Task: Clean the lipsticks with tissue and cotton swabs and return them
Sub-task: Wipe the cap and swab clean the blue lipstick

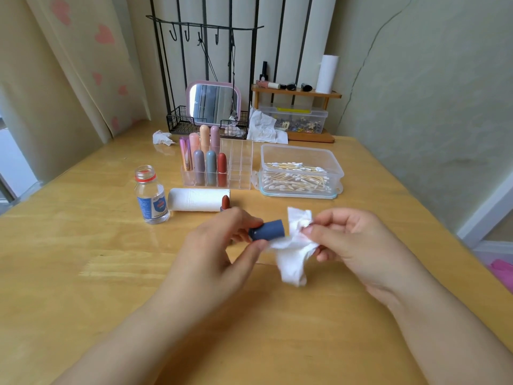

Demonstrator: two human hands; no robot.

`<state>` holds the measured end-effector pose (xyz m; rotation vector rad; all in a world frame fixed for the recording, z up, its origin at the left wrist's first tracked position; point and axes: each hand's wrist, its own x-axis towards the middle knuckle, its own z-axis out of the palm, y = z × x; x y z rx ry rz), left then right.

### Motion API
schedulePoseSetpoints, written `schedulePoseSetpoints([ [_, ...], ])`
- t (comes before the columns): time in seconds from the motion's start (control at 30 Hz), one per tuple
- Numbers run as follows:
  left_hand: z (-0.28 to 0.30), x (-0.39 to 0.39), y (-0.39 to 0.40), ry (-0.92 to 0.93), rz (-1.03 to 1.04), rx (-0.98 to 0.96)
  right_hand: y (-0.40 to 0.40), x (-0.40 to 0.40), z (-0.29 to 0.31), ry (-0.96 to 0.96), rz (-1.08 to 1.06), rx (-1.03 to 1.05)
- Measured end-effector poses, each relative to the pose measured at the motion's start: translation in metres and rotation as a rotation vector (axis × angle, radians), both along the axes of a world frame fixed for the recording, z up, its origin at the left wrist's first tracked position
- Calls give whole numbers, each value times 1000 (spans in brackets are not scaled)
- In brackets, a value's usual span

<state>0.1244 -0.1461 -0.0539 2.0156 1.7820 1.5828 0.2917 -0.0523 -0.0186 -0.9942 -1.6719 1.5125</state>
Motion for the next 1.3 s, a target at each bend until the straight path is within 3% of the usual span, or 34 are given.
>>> schedulePoseSetpoints([
  [0.1, -2, -3, 3, -109, 72, -86, 14, 5, 0, -139, -157, 359],
  [0.23, -4, -4, 4, -80, 142, -228, 28, -9, 3, -405, -133, 794],
  [0.33, -2, -5, 3, -92, 200, -304, 43, -25, -5, -607, -108, 974],
  [0.5, 2, -9, 4, -21, 325, -457, 53, -37, -24, -796, 44, 903],
  [0.67, 0, -8, 5, 140, 430, -558, 29, -28, -27, -595, 195, 1009],
  [0.77, -3, -8, 7, 214, 460, -612, 14, -26, -37, -693, 368, 954],
  [0.87, -6, -10, 10, 225, 477, -666, 11, -28, -46, -695, 340, 883],
  [1.0, -8, -16, 9, 124, 462, -709, 10, -29, -50, -673, 318, 818],
  [1.17, -6, -18, 9, -57, 412, -727, 6, -25, -49, -718, 338, 889],
  [1.3, -5, -20, 10, -290, 463, -583, 3, -18, -40, -579, 265, 754],
])
